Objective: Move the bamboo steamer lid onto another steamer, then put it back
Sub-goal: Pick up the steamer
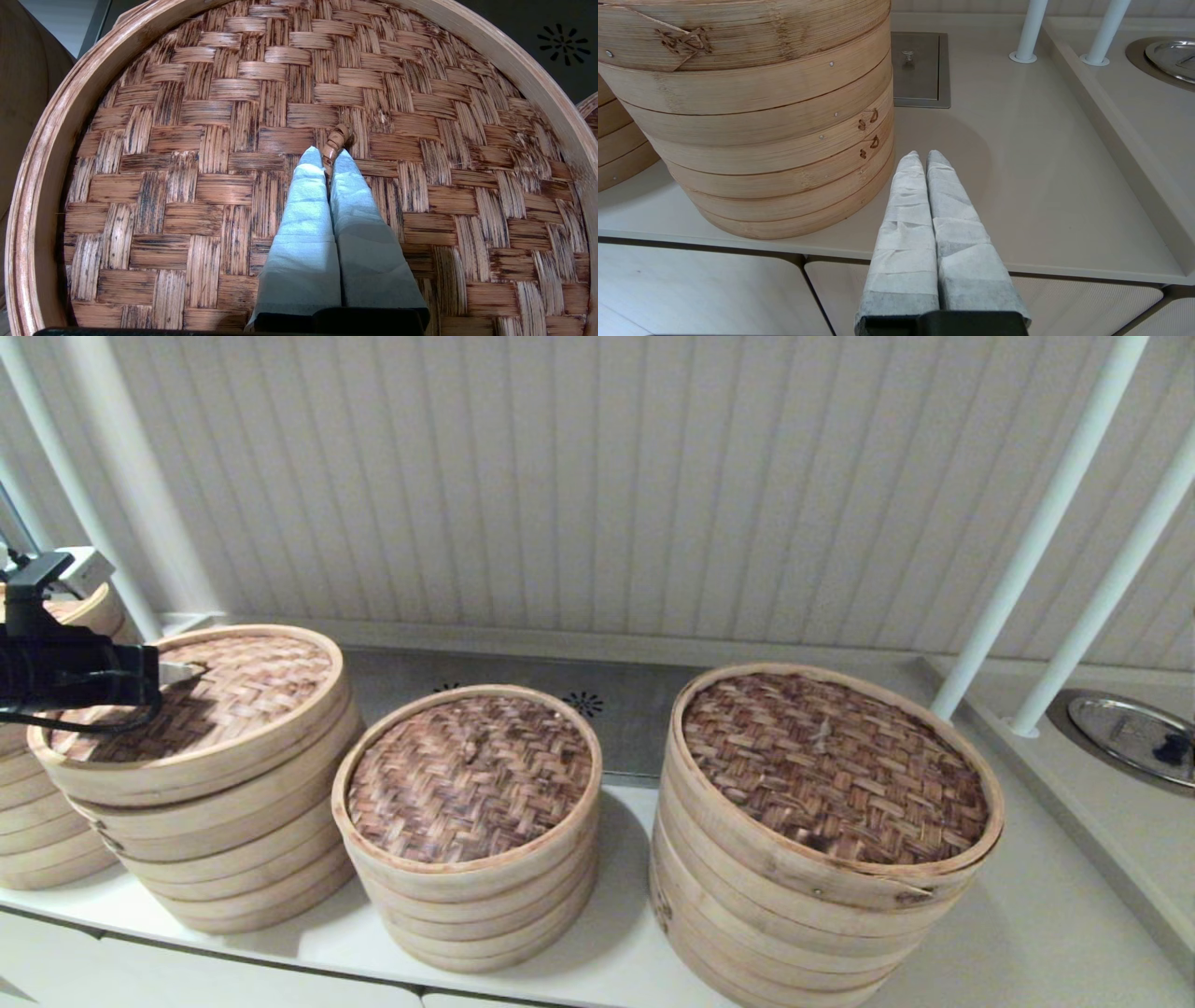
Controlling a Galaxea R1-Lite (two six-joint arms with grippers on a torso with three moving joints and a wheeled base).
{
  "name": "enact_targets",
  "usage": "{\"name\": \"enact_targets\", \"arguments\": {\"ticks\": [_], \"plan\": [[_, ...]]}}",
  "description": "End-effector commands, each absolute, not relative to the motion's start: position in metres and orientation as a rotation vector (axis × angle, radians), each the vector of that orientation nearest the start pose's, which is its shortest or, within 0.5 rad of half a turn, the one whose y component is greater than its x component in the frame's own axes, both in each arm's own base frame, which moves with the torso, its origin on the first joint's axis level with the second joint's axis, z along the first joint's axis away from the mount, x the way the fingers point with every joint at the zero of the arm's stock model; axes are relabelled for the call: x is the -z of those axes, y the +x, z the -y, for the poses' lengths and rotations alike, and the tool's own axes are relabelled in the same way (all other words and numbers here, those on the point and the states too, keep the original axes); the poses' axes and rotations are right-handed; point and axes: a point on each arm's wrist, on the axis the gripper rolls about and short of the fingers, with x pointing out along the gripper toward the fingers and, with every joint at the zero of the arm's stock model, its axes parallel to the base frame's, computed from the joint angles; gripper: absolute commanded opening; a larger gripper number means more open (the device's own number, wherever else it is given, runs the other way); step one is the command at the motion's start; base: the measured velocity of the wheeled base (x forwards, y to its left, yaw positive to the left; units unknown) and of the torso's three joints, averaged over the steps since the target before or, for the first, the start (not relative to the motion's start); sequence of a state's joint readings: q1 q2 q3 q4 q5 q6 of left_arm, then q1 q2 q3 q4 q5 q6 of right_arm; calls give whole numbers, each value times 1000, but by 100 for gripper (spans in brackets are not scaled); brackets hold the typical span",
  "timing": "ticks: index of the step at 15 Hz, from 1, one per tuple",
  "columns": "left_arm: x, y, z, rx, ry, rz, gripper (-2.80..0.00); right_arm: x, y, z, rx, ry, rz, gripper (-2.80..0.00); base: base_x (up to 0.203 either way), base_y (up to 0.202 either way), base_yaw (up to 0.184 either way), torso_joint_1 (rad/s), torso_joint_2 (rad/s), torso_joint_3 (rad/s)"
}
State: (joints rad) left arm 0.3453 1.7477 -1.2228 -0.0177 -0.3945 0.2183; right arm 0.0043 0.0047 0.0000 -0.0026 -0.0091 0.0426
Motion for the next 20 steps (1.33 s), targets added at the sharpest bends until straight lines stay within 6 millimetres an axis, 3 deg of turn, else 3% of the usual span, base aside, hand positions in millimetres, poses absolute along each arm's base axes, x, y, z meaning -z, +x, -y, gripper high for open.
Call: {"name": "enact_targets", "arguments": {"ticks": [1, 20], "plan": [[-227, 312, -103, 101, 35, -454, -280, -76, -22, 0, 5, 43, -5, -280, 0, 0, 0, 0, 0, 0], [-249, 297, -90, 157, -57, -387, -280, -76, -22, 0, 5, 43, -5, -280, 0, 0, 0, 0, 0, 0]]}}
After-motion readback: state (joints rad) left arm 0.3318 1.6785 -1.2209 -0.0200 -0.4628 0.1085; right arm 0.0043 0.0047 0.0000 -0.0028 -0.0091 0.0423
